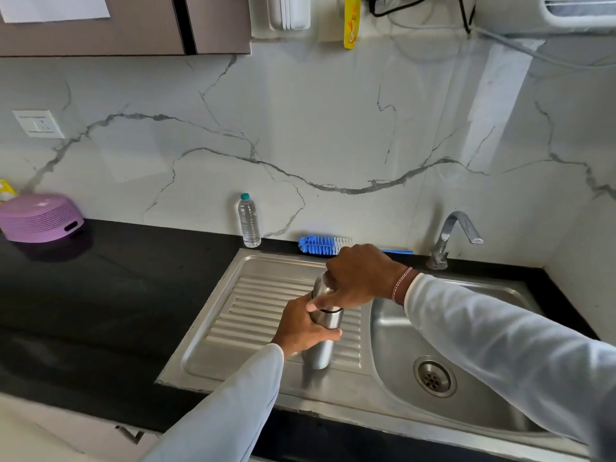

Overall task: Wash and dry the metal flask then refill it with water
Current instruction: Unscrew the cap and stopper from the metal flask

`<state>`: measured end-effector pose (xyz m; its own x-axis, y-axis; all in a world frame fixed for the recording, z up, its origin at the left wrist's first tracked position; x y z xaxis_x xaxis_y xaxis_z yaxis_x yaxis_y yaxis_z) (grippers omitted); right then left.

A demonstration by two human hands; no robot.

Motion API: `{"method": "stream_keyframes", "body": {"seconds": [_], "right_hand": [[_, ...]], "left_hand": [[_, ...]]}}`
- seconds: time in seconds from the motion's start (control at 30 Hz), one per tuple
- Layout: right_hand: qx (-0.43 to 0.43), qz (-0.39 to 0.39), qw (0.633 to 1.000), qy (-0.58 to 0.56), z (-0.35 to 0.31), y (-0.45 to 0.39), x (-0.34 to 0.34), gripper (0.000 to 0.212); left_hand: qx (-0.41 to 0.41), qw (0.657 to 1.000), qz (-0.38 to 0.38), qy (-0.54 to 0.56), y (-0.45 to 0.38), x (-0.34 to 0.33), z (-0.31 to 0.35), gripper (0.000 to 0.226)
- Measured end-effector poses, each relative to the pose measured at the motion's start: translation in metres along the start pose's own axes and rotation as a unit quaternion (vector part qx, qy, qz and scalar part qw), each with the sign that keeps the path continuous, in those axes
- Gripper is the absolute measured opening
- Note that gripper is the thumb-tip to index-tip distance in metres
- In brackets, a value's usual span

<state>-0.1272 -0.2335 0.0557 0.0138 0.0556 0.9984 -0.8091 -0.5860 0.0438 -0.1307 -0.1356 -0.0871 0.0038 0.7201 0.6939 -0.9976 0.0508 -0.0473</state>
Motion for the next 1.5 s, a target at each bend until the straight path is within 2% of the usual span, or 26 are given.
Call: {"method": "stream_keyframes", "body": {"seconds": [0.07, 0.13, 0.2, 0.27, 0.3, 0.37, 0.43, 0.5, 0.57, 0.63, 0.67, 0.73, 0.8, 0.9, 1.03, 1.1, 1.17, 1.3, 1.4, 1.5], "right_hand": [[0.018, 0.002, 1.000, -0.005, -0.004, -0.009, -0.006, 0.061], [0.064, -0.052, 0.994, -0.078, -0.006, -0.012, -0.011, 0.045], [0.118, -0.124, 0.972, -0.160, -0.013, -0.011, -0.014, 0.070], [0.115, -0.129, 0.966, -0.192, -0.012, -0.014, -0.016, 0.089], [0.095, -0.104, 0.973, -0.184, -0.012, -0.016, -0.016, 0.084], [0.045, -0.050, 0.994, -0.086, -0.010, -0.019, -0.016, 0.066], [-0.005, -0.011, 1.000, -0.013, -0.010, -0.024, -0.016, 0.077], [0.002, 0.008, 1.000, 0.011, -0.015, -0.028, -0.018, 0.081], [0.007, -0.005, 1.000, -0.006, -0.017, -0.029, -0.018, 0.068], [0.050, -0.052, 0.994, -0.078, -0.022, -0.029, -0.017, 0.048], [0.083, -0.091, 0.984, -0.125, -0.026, -0.028, -0.018, 0.050], [0.130, -0.129, 0.965, -0.189, -0.034, -0.026, -0.016, 0.073], [0.087, -0.087, 0.981, -0.151, -0.032, -0.027, -0.016, 0.086], [-0.001, 0.001, 1.000, 0.016, -0.031, -0.028, -0.012, 0.090], [0.011, 0.008, 0.999, 0.032, -0.035, -0.031, -0.015, 0.072], [0.028, 0.000, 1.000, -0.007, -0.033, -0.033, -0.011, 0.057], [0.048, -0.018, 0.996, -0.068, -0.031, -0.033, -0.006, 0.052], [0.053, -0.055, 0.980, -0.185, -0.016, -0.024, 0.004, 0.060], [0.019, -0.037, 0.961, -0.272, 0.005, -0.017, 0.002, 0.063], [-0.039, -0.003, 0.924, -0.380, 0.033, -0.010, -0.017, 0.066]], "left_hand": [[0.001, 1.000, -0.005, 0.007, -0.003, 0.000, -0.006, 0.049], [0.004, 1.000, -0.013, 0.012, -0.005, 0.000, -0.011, 0.046], [0.002, 1.000, -0.013, 0.015, -0.006, 0.001, -0.017, 0.042], [0.000, 1.000, -0.015, 0.016, -0.007, 0.002, -0.020, 0.040], [0.000, 1.000, -0.019, 0.016, -0.007, 0.001, -0.023, 0.040], [-0.001, 1.000, -0.025, 0.015, -0.008, 0.000, -0.027, 0.044], [0.002, 0.999, -0.024, 0.026, -0.009, -0.001, -0.031, 0.049], [0.007, 0.999, -0.023, 0.036, -0.008, -0.001, -0.033, 0.052], [0.000, 0.999, -0.028, 0.043, -0.008, -0.002, -0.032, 0.050], [0.009, 0.999, -0.029, 0.043, -0.009, -0.002, -0.037, 0.044], [0.017, 0.998, -0.028, 0.045, -0.009, -0.001, -0.040, 0.042], [0.028, 0.998, -0.028, 0.045, -0.009, -0.001, -0.044, 0.040], [0.026, 0.998, -0.031, 0.043, -0.008, 0.000, -0.044, 0.039], [0.016, 0.999, -0.018, 0.046, -0.007, 0.002, -0.044, 0.040], [0.020, 0.999, -0.017, 0.034, -0.007, 0.002, -0.046, 0.043], [0.024, 0.999, -0.021, 0.026, -0.006, 0.002, -0.045, 0.043], [0.027, 0.999, -0.023, 0.026, -0.005, 0.003, -0.044, 0.042], [0.031, 0.999, -0.023, 0.028, -0.006, 0.005, -0.042, 0.044], [0.037, 0.999, -0.018, 0.031, -0.006, 0.008, -0.042, 0.045], [0.045, 0.998, -0.011, 0.039, -0.005, 0.012, -0.046, 0.044]]}}
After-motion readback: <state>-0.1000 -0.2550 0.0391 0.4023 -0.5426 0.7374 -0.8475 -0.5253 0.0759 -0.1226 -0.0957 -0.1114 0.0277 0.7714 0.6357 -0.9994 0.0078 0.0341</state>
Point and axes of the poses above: each hand's wrist, its own y-axis away from the middle knuckle, its own x-axis out of the back of the hand, z = x × y, the point moved 8 cm from there along -y, towards the middle knuckle, and after that the axes turned 12 degrees about -y, right-handed, at the moved point
